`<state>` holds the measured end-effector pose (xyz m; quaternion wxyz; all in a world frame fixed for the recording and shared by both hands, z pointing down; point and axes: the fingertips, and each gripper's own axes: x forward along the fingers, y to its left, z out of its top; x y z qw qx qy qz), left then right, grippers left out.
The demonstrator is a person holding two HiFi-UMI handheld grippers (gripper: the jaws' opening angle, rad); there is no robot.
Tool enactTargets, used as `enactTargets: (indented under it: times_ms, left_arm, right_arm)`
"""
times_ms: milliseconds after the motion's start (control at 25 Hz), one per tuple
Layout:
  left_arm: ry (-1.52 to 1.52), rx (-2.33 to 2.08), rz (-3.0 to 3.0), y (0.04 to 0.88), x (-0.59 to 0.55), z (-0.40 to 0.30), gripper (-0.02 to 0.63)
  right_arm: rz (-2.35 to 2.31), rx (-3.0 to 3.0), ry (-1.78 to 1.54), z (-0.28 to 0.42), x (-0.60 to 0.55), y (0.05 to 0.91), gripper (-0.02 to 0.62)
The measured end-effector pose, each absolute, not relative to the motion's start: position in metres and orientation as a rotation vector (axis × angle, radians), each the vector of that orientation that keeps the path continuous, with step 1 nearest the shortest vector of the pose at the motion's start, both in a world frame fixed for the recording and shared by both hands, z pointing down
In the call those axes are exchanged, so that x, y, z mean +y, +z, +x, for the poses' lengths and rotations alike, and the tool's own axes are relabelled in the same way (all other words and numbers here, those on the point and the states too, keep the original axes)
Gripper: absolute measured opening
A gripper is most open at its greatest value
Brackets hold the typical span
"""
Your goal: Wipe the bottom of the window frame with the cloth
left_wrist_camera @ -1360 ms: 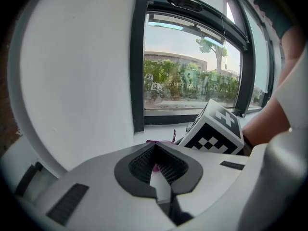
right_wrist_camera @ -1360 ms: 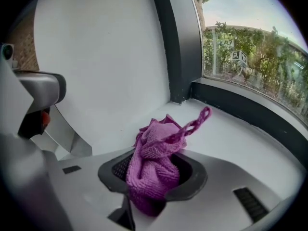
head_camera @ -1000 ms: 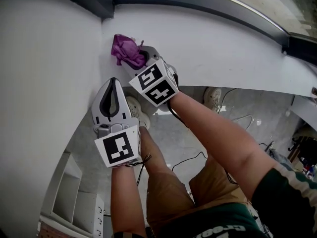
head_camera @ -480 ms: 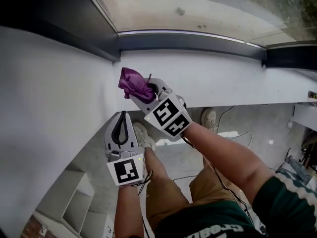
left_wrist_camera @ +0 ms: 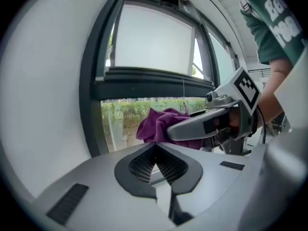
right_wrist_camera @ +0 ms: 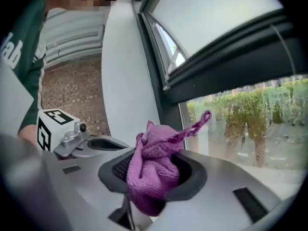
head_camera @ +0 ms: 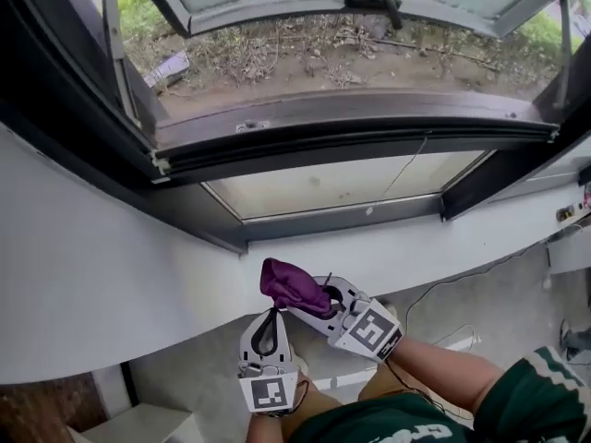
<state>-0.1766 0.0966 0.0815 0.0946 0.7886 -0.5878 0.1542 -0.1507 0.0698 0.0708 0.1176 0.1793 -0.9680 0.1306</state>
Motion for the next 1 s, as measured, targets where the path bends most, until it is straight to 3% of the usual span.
enactTargets:
  times_ms: [240,480,1000]
  left_arm:
    - [0.437,-1.647,2.515,0.001,0.103,-0.121,0.003]
    - [0.374,-1.630,2.654,-0.073,0.087,-0.087,0.003]
    - [0.306,-1.581,2.741,-0.119,0.084,-0.040,0.003]
  right_arm:
    - [0.699,-2.895,0.410,-0.068,0.090,-0.018,0.152]
    - [0.794,-3.005,0.207,-0.032,0.087,-0.101,0.152]
    - [1.028,-3.018,0.022,0.040,0.086,-0.150,0.152]
